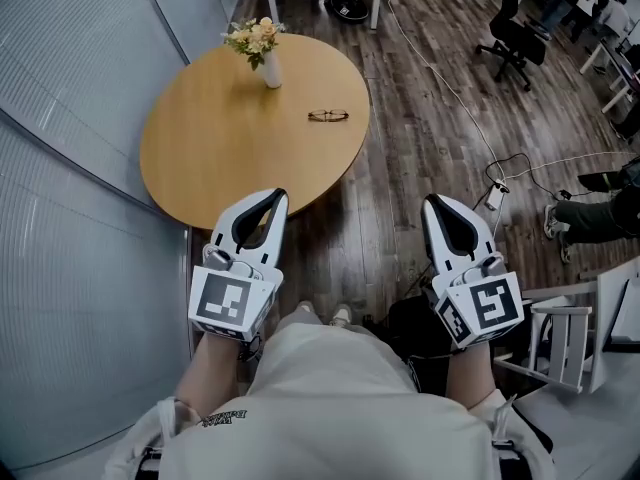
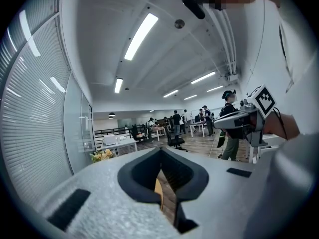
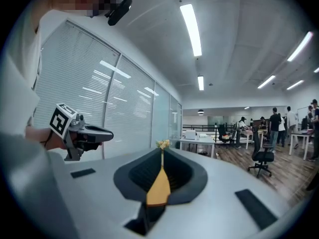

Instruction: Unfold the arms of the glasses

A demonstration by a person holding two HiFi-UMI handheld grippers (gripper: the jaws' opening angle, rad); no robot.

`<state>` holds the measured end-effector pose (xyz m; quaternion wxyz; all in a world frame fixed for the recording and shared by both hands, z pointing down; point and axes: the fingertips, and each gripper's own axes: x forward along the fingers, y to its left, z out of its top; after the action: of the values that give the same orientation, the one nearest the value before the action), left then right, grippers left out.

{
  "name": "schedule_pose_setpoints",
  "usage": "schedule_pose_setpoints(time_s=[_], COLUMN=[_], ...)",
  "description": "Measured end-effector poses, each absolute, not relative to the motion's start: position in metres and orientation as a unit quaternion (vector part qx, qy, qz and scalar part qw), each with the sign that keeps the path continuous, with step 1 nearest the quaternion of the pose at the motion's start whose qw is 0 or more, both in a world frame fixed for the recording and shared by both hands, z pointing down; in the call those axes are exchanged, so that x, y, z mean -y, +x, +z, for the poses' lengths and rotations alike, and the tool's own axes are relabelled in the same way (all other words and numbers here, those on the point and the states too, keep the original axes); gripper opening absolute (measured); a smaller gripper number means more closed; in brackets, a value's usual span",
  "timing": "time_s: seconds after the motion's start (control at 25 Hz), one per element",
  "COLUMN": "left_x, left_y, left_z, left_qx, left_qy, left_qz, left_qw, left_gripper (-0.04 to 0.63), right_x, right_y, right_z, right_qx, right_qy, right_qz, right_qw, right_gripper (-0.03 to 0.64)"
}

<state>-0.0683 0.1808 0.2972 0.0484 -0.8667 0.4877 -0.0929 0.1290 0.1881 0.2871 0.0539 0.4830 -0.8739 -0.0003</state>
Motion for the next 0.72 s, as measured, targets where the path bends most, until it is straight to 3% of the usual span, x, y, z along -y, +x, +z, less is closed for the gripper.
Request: schedule_pose_setpoints(time_s=[0.72], left_x=[-0.174], left_y=[-0.067], left_z=[0.303], left_qx=[-0.498], left_qy=[-0.858], left_qz=[-0.116], left_qw=[0.053], left_gripper=[0.023], right_x=[-0.17], right_y=[0.157], right_z=[0.295], right_qx=[0.866], right_qy=[0.497], right_qz=[0.003], right_qw=[0.05], right_gripper=[0.034])
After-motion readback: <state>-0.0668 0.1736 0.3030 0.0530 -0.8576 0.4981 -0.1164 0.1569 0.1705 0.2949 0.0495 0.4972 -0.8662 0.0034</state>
